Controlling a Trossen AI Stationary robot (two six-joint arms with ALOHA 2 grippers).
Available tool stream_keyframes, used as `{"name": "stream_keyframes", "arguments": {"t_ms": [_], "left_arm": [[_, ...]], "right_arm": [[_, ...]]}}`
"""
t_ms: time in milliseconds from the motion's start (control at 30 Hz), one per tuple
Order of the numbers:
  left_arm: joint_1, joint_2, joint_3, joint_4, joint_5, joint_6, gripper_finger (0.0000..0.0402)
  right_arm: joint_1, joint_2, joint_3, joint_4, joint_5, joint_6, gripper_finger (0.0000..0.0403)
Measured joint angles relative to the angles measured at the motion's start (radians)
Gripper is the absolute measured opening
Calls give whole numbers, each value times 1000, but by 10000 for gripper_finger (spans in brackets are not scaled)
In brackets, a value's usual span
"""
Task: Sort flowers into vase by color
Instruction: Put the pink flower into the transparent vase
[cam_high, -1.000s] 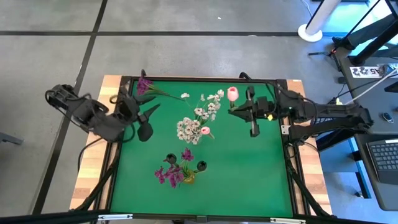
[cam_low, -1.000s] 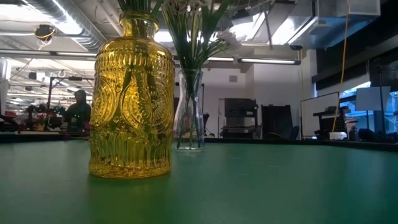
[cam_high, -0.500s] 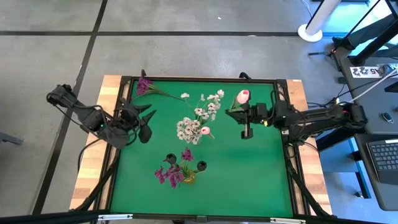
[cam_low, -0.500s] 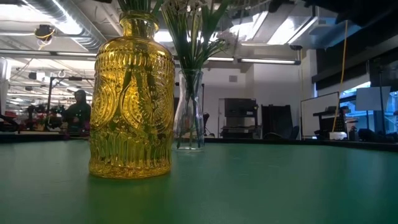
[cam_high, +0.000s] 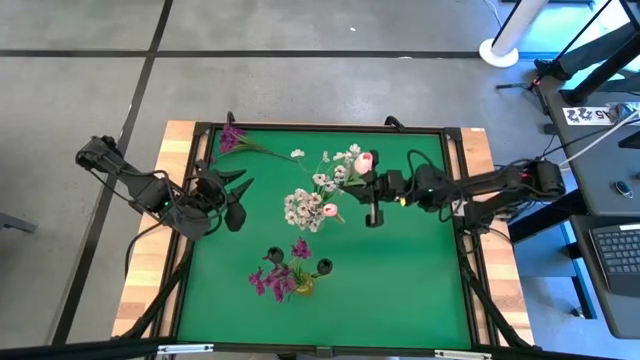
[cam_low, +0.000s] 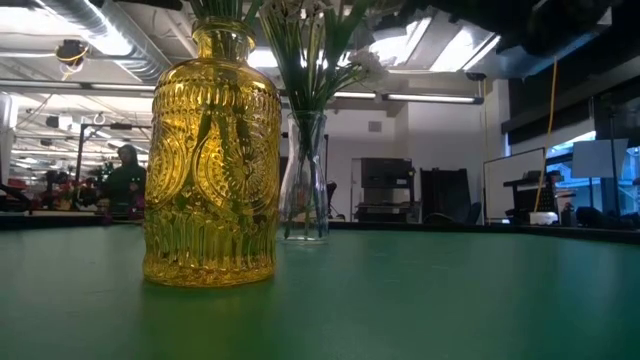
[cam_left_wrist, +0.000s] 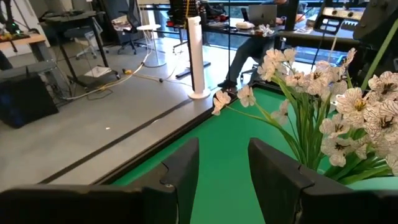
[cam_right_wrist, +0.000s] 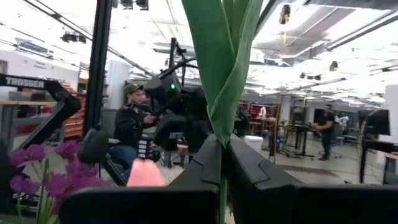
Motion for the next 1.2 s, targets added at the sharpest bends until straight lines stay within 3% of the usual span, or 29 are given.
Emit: {"name": "stream_keyframes", "arguments": {"t_ms": [500, 1000, 1200], "left_arm": [[0, 0, 0, 0, 12, -21, 134], [0, 0, 0, -1, 12, -25, 134], [0, 0, 0, -1, 11, -25, 134]], "right_arm": [[0, 148, 61, -56, -27, 19, 7], [0, 173, 61, -194, -25, 32, 10], [0, 173, 61, -226, -24, 51, 46]]}}
